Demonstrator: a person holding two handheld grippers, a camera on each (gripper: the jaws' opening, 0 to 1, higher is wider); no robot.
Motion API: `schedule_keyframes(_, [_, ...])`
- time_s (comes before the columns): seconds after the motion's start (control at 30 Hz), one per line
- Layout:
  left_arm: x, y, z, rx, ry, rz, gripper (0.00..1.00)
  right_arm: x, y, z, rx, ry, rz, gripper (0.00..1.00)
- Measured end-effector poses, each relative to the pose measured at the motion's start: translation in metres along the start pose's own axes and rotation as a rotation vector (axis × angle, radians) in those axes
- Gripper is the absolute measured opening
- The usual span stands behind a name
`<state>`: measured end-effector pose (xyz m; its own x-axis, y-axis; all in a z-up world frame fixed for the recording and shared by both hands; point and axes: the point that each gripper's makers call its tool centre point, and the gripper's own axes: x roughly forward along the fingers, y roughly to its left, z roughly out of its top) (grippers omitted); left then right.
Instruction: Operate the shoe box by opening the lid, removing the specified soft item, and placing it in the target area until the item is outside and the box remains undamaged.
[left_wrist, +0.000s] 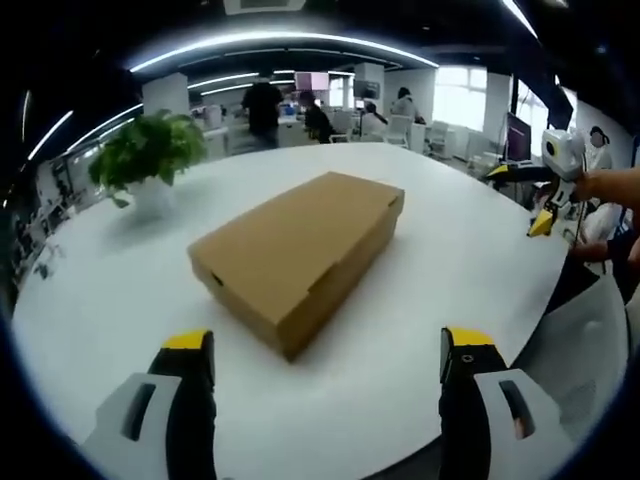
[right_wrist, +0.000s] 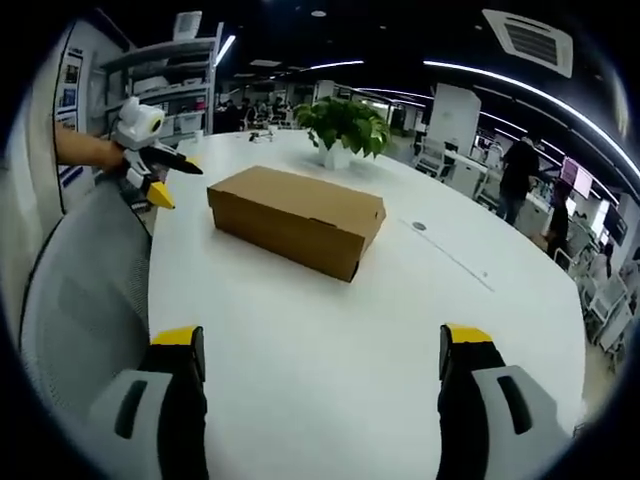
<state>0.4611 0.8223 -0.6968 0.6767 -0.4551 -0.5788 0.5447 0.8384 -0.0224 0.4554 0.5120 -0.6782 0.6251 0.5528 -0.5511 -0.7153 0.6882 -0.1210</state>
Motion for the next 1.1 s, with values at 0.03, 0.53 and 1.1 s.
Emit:
schedule_keyframes(0.03, [0.001,0.0,-0.001,0.002,0.004,-0.001,0.95,0.002,-0.001,0.0,-0.008,0.001,0.009,0.92])
schedule_keyframes(0.53, [0.02,0.005,0.004,-0.029,0.011,0.013,0.94,0.028,-0.02,0.005,-0.066,0.021,0.069,0.88])
schedule_keyframes(1.1, [0.041,0.021,0.006,-0.024,0.017,0.074,0.9,0.073,-0.05,0.038,-0.1,-0.054,0.129,0.78])
